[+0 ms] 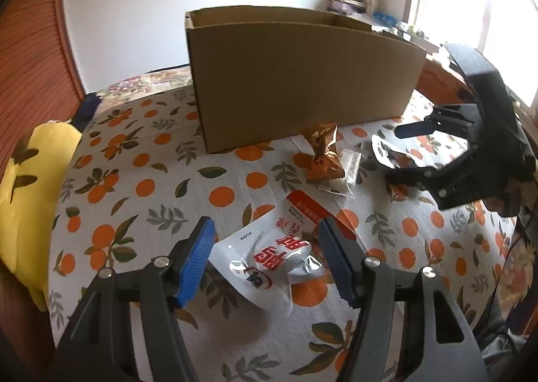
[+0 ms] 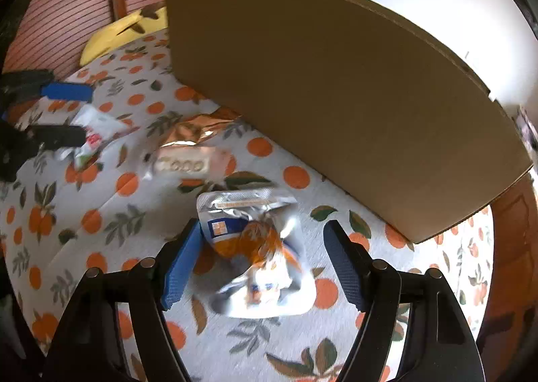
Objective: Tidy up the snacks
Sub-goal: 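Grasp the orange-white pouch with the right tool while the left tool grasps the red-white packet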
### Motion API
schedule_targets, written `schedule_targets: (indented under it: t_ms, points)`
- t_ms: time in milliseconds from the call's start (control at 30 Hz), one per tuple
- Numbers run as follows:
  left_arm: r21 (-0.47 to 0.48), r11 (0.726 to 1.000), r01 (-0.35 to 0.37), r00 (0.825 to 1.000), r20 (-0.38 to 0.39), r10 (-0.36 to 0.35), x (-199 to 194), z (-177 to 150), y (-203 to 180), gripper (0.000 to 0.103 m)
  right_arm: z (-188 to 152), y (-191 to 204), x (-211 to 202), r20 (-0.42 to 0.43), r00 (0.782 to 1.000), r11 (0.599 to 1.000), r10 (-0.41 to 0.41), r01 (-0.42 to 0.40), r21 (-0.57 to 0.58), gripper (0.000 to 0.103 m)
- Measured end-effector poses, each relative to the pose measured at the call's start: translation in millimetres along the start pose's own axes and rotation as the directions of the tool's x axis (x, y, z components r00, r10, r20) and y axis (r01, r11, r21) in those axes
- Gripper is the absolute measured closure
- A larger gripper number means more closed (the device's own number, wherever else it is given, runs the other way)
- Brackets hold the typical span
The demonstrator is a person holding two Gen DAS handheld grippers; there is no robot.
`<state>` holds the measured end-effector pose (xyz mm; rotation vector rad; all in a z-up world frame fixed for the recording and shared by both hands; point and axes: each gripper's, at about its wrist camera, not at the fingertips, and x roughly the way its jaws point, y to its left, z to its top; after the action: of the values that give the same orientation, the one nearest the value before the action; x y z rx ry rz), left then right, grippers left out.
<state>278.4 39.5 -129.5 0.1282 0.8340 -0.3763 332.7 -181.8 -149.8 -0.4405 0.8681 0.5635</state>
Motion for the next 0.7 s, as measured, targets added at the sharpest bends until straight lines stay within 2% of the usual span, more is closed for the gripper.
schedule_targets:
  t_ms: [133, 267, 433, 567, 700]
  points:
    - [0.057, 0.998, 0.027, 0.999, -0.028, -0.026, 1.3, 0.2, 2.1, 0.034, -7.1, -13.4, 1.0, 0.018, 0.998, 0.993, 0.066, -0.067, 0.095, 0.029]
    - [0.130, 0.989, 0.071, 0.995, -0.076, -0.062, 2.6, -3.7, -0.9, 0.031, -12.3, -11.9, -0.5, 0.059, 0.997, 0.992, 0.056, -0.062, 0.106, 0.028]
    - [0.208, 0.974, 0.086, 0.991, -0.119, -0.062, 7.7, -8.6, -13.0, 0.031, -13.7, -12.0, -1.1, 0.067, 0.996, 0.992, 0.055, -0.062, 0.109, 0.028]
    - [0.229, 0.971, 0.066, 0.990, -0.137, -0.035, 16.4, -7.6, -20.8, 0.030, -14.6, -13.0, -0.8, 0.069, 0.996, 0.992, 0.054, -0.062, 0.111, 0.028]
    - [0.201, 0.979, 0.030, 0.991, -0.135, -0.003, 22.6, 1.2, -18.1, 0.030, -14.7, -13.3, -0.7, 0.070, 0.996, 0.992, 0.054, -0.062, 0.110, 0.028]
